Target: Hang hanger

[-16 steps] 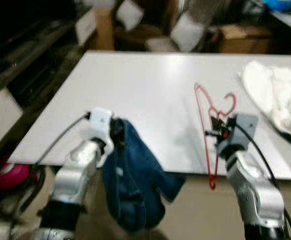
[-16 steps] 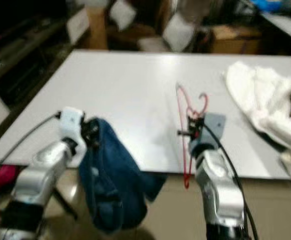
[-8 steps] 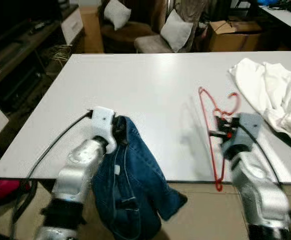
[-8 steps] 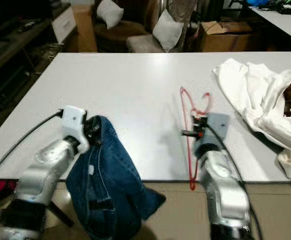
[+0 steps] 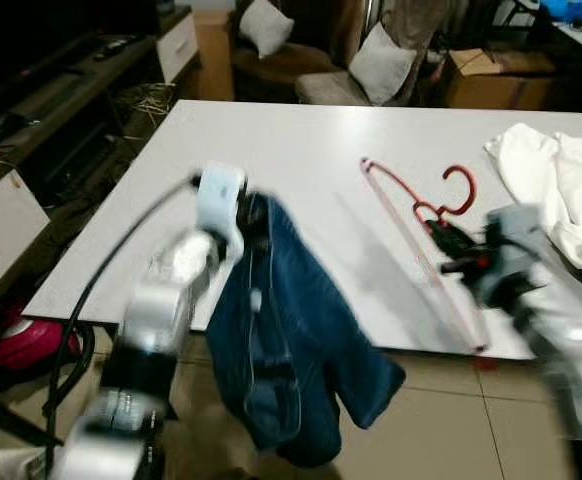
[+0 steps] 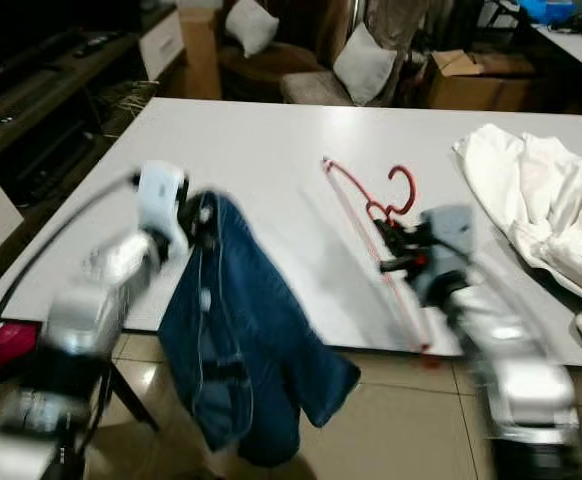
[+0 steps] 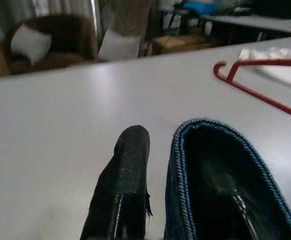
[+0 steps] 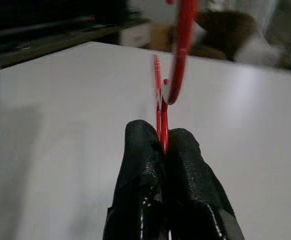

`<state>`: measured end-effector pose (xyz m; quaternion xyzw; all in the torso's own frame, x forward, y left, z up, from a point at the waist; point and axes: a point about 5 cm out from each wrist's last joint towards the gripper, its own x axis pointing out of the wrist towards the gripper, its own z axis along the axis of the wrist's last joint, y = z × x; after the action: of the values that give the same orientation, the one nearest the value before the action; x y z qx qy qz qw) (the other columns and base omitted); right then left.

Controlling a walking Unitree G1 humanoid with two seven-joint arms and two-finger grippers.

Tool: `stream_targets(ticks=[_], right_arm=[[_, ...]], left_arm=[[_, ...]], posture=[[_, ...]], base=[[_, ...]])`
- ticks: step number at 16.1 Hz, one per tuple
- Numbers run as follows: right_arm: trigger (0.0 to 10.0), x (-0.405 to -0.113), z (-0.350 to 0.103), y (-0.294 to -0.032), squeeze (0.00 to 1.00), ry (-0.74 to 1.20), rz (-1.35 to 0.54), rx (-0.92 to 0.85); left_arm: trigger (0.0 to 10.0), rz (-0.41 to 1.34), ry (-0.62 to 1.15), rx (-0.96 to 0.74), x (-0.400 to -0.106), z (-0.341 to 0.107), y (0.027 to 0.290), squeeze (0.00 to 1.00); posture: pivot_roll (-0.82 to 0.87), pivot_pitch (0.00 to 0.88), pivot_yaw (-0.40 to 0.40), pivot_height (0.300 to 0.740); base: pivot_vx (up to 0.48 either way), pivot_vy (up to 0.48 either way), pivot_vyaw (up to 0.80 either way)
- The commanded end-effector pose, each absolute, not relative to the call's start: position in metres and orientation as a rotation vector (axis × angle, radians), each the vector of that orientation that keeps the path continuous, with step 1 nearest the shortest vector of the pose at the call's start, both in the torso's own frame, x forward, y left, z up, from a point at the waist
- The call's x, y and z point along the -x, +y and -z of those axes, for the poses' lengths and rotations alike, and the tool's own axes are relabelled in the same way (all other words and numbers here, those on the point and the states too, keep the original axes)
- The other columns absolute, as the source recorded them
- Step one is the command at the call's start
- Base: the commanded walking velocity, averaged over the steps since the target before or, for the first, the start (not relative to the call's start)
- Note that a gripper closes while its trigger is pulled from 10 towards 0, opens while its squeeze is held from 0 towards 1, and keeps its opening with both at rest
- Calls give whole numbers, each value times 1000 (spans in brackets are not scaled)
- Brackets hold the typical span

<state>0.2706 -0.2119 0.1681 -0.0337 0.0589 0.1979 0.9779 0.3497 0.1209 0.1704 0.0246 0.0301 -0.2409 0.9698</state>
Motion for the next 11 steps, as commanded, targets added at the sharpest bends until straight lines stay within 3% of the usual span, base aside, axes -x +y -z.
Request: stream_targets(ticks=[1, 5, 11], right_arm=[[10000, -265, -177, -209, 0, 108, -506, 71], [10000, -242, -217, -233, 0, 74, -775, 135], [10000, -215, -268, -260, 0, -40, -912, 158]], left_arm=[[10000, 488, -28, -78, -360, -194, 123, 0], [10000, 480, -144, -165, -393, -250, 123, 0], [10000, 489, -246, -205, -407, -295, 121, 0]], posture=[[-81, 0, 50, 740], [-83, 0, 52, 740], [-92, 0, 65, 740]], base=[[0, 0, 0], [0, 0, 0], [0, 0, 0]])
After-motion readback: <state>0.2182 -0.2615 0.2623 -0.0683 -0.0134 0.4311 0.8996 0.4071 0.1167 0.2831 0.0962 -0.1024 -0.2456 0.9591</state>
